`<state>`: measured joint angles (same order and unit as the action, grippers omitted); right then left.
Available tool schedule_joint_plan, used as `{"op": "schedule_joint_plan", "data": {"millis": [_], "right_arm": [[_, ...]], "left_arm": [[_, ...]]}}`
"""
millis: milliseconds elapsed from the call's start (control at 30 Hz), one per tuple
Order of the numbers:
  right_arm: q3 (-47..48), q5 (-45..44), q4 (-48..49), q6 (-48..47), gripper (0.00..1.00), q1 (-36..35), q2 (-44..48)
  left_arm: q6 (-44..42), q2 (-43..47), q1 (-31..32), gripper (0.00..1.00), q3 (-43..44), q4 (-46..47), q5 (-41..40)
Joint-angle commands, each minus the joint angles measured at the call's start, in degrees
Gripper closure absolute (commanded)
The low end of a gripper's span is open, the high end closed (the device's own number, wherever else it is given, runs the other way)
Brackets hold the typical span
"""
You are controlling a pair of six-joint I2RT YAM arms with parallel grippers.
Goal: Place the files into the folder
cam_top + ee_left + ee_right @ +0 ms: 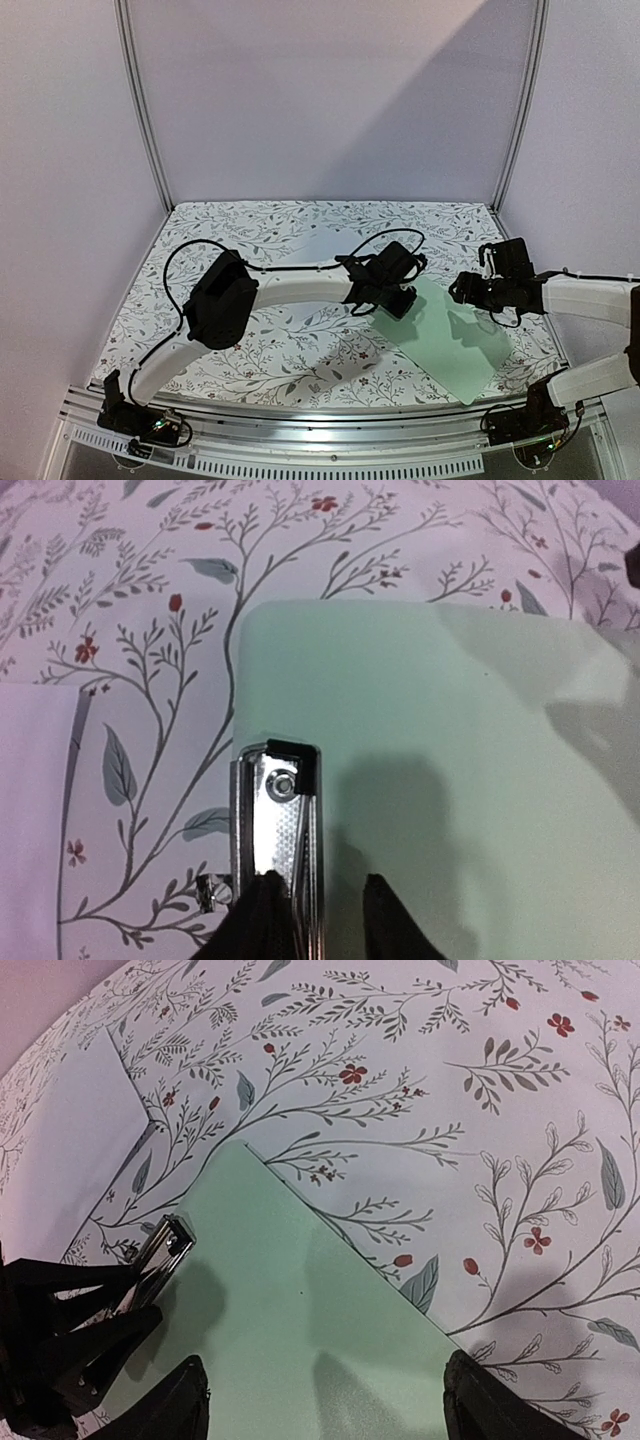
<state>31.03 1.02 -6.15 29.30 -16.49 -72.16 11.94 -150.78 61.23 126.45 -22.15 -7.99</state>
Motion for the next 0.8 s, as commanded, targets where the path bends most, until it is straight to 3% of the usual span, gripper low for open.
{"op": "schedule_joint_plan", "data": {"millis": [0, 333, 467, 567, 767], "right_arm": [[-0.8, 0.0, -0.7, -0.5, 0.2, 0.2, 1.4], [0.2, 2.5, 1.2, 0.0, 0.2, 0.1, -1.6], [0.4, 3.1, 1.6, 0.4, 0.2, 0.1, -3.0], [0.2, 2.7, 1.4, 0.2, 0.2, 0.1, -3.2], [-0.1, 2.2, 1.2, 0.0, 0.2, 0.2, -2.7]], "left_arm": [[-2.2, 1.4, -0.7, 0.59, -0.1, 0.6, 0.5], [0.0, 3.8, -5.1, 0.51, -1.8, -0.2, 6.6], [-0.2, 6.4, -6.3, 0.53, -5.8, 5.1, 18.9], [-0.5, 7.3, -6.5, 0.54, -5.4, 5.9, 23.4], [-1.4, 9.4, -7.0, 0.54, -4.6, 5.7, 18.0]]}}
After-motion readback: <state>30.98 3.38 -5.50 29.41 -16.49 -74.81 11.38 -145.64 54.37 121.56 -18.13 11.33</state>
